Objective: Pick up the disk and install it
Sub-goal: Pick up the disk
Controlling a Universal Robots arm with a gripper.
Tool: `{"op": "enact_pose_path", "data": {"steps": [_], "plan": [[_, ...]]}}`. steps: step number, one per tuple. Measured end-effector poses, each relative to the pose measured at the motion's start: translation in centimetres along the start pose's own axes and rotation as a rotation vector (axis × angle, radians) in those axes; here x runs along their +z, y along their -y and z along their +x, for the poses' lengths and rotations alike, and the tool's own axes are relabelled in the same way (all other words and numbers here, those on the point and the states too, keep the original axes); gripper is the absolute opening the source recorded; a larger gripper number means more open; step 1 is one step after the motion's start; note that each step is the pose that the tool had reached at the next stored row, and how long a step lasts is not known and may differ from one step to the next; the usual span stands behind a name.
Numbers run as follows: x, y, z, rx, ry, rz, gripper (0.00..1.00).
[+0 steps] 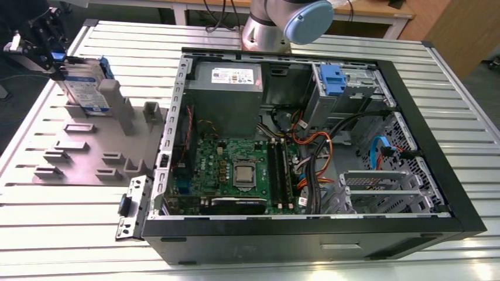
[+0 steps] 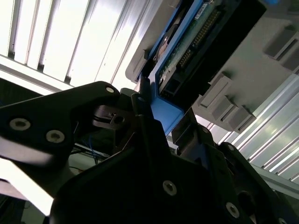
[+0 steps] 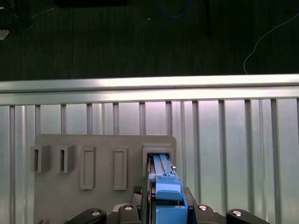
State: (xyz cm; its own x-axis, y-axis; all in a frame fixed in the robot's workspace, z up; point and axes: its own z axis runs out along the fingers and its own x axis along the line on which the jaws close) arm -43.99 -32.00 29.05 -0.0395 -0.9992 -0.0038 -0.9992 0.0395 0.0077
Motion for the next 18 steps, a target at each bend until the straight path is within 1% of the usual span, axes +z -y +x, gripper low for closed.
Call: {"op": "enact_pose_path", "data": {"steps": [4, 5, 14, 18], "plan": [[0.00, 0.00, 0.00, 0.000, 0.0000, 0.0000, 0.42], [0.00, 0.00, 0.00, 0.000, 0.0000, 0.0000, 0.36], [0.00, 0.00, 0.00, 0.000, 0.0001, 0.0003, 0.36], [-0.15, 0.00, 0.00, -0.001, 0.0001, 0.0002, 0.36]]}}
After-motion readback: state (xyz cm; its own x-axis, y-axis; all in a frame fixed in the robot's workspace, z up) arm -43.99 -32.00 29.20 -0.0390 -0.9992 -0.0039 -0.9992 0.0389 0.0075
